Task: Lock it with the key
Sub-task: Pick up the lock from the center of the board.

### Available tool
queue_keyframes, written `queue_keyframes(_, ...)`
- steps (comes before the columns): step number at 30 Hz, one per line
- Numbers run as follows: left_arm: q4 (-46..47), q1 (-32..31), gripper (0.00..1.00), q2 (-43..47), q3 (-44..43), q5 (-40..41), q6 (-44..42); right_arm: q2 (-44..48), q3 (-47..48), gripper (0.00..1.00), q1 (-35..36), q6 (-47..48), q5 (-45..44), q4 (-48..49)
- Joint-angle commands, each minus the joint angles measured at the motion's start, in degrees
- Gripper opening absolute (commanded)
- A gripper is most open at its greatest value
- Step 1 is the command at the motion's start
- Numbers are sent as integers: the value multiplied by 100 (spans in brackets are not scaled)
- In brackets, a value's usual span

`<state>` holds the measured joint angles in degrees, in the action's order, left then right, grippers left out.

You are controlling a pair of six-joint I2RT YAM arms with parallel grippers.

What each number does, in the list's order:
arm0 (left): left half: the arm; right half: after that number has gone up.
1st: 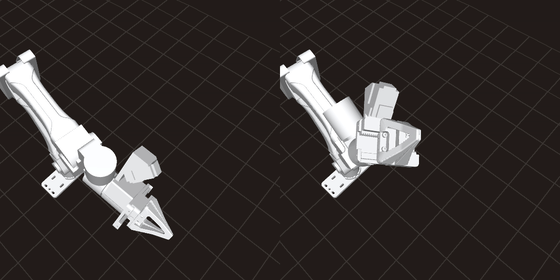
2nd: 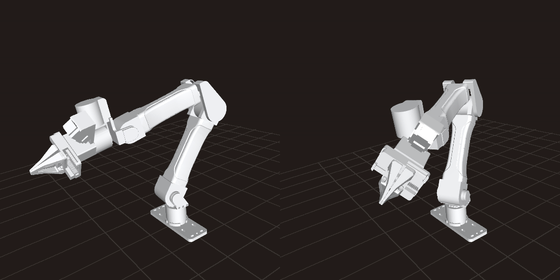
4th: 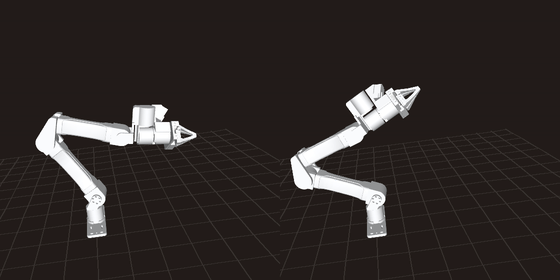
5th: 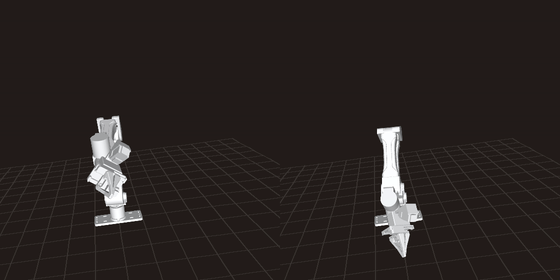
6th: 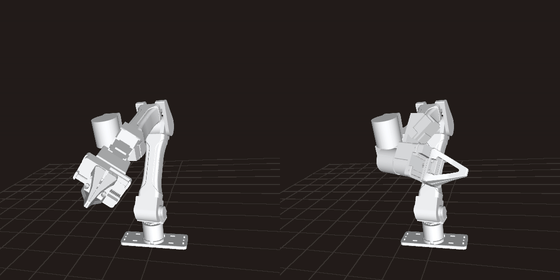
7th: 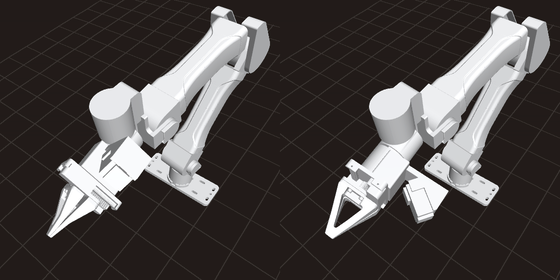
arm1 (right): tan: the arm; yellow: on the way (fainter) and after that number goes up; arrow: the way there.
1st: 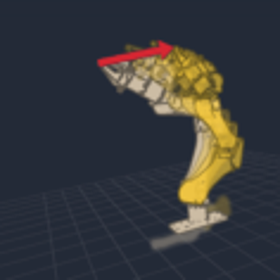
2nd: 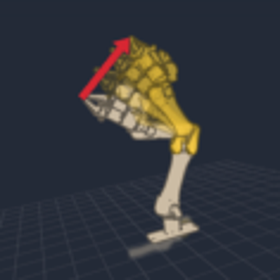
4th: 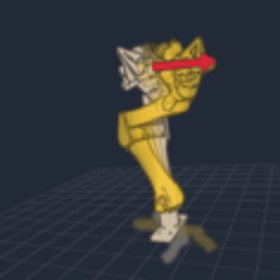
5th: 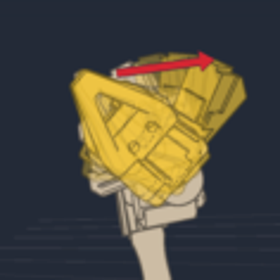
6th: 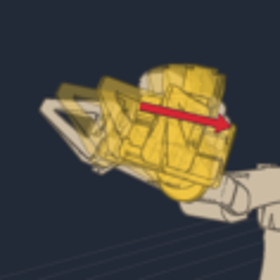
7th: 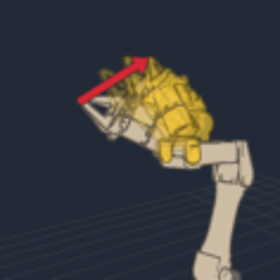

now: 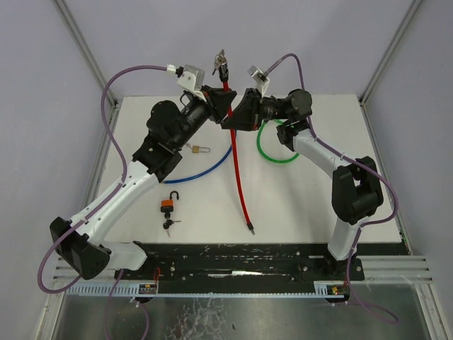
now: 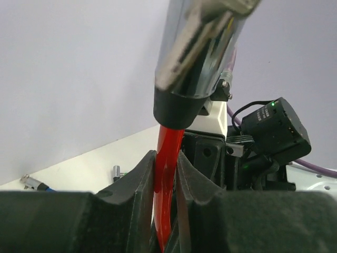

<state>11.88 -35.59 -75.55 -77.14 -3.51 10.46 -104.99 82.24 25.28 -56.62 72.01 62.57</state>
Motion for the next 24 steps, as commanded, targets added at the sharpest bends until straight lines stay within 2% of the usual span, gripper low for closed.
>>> queue_keyframes(1, 1055, -7, 16, 121, 71, -383, 267, 284, -59, 0, 30, -253, -111, 307)
queue_keyframes(4, 1382, 46, 1, 113, 212, -727, 396, 303, -86, 0, 76, -254, -68, 309)
queue_keyframes(6, 1426, 56, 0, 105, 234, -852, 360, 312, -94, 4, 82, -229, -24, 298)
queue_keyframes(8, 1376, 69, 0, 119, 256, -847, 222, 344, -83, 20, 69, -66, 86, 88)
queue_keyframes(10, 1213, 77, 0, 165, 257, -733, -33, 476, -91, 34, -9, 504, 151, -621)
queue_keyframes(11, 1108, 82, 0, 207, 271, -649, -213, 586, -75, 40, -95, 1044, 152, -1255)
queue_keyframes(13, 883, 82, 0, 271, 253, -397, -576, 896, 75, 52, -380, 2648, -88, -3321)
queue_keyframes(15, 610, 87, 0, 282, 152, -225, -923, 1104, 660, 63, -506, 5092, -830, -6197)
queue_keyframes(16, 430, 88, 0, 259, 70, -164, -1087, 1180, 987, 66, -522, 6198, -1242, -7279)
queue_keyframes(18, 65, 88, 0, 188, -157, -104, -1432, 1367, 1070, 68, -691, 7163, -1543, -8143)
queue_keyframes(21, -533, 76, 0, 14, -590, -116, -2112, 1675, 1277, 72, -1284, 8009, -1040, -8694)
queue_keyframes(24, -1149, 87, 0, -224, -1111, -470, -2737, 1836, 2185, 92, -1641, 9798, -863, -10110)
